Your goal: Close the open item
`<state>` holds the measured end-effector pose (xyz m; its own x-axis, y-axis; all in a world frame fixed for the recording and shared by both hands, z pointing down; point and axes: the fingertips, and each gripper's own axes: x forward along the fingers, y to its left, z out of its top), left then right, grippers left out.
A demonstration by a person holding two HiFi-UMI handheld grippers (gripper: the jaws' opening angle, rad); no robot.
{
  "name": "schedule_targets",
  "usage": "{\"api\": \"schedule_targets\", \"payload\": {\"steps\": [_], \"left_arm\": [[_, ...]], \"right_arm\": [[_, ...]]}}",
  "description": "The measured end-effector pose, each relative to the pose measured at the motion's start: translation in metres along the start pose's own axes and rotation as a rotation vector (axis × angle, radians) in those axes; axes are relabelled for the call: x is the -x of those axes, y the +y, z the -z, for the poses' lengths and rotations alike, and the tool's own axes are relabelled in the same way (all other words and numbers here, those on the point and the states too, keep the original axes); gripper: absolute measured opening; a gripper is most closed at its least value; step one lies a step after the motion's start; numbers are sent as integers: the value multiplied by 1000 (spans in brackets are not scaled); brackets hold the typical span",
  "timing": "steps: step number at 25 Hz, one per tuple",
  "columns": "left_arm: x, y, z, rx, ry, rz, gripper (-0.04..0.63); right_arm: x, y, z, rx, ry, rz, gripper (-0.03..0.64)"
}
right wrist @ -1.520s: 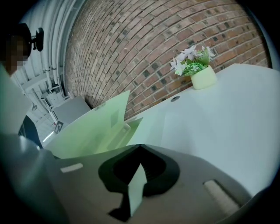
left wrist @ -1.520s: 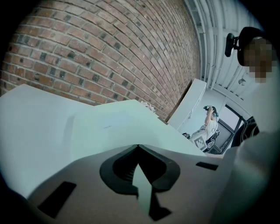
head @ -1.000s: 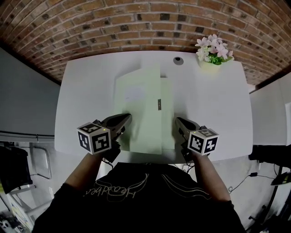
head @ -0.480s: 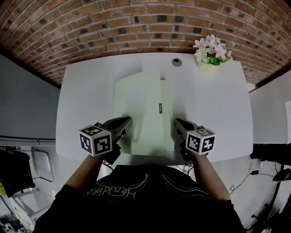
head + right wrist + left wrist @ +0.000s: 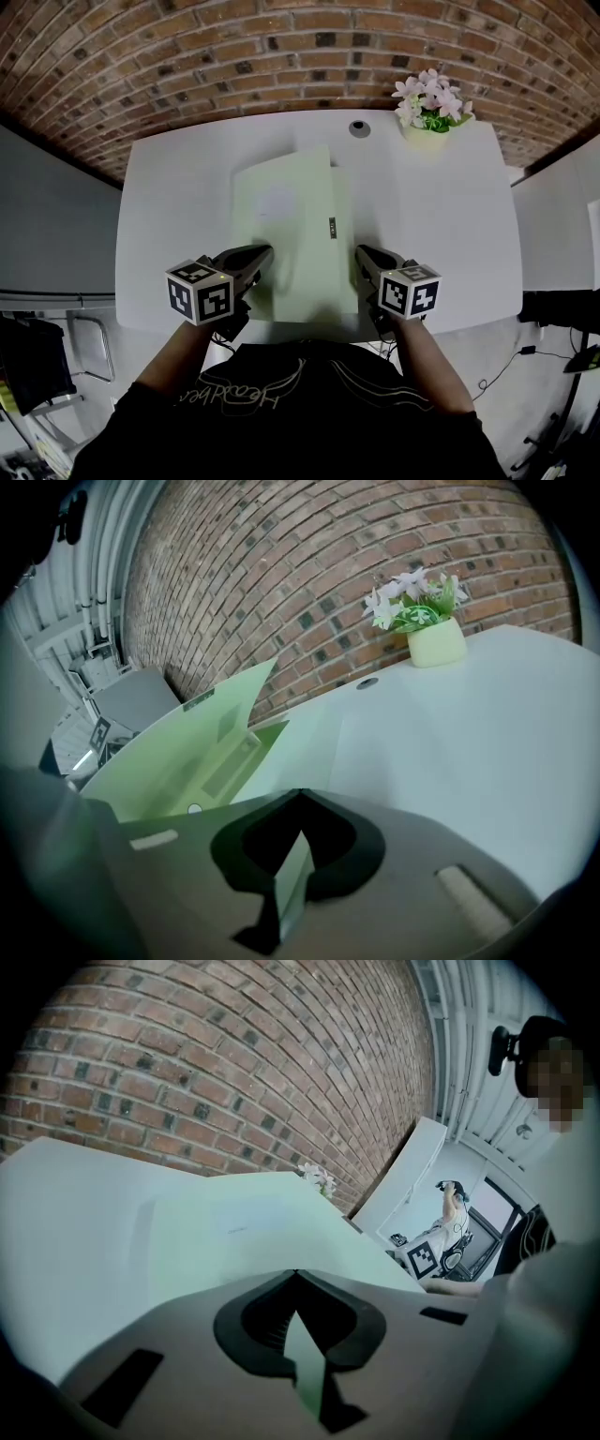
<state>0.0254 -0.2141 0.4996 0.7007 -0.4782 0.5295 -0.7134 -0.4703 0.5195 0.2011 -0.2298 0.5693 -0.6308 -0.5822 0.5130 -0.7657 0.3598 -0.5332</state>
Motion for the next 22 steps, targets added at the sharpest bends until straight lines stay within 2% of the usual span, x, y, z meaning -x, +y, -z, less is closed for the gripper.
{"api": "schedule_targets", "payload": {"steps": [11, 22], "left_arm": [[-5, 7, 6, -4, 35, -19, 3], [-14, 5, 12, -53, 74, -49, 3]], "right_arm": [[-7, 9, 5, 10, 15, -20, 3], [-6, 9, 6, 7, 17, -30, 3]]}}
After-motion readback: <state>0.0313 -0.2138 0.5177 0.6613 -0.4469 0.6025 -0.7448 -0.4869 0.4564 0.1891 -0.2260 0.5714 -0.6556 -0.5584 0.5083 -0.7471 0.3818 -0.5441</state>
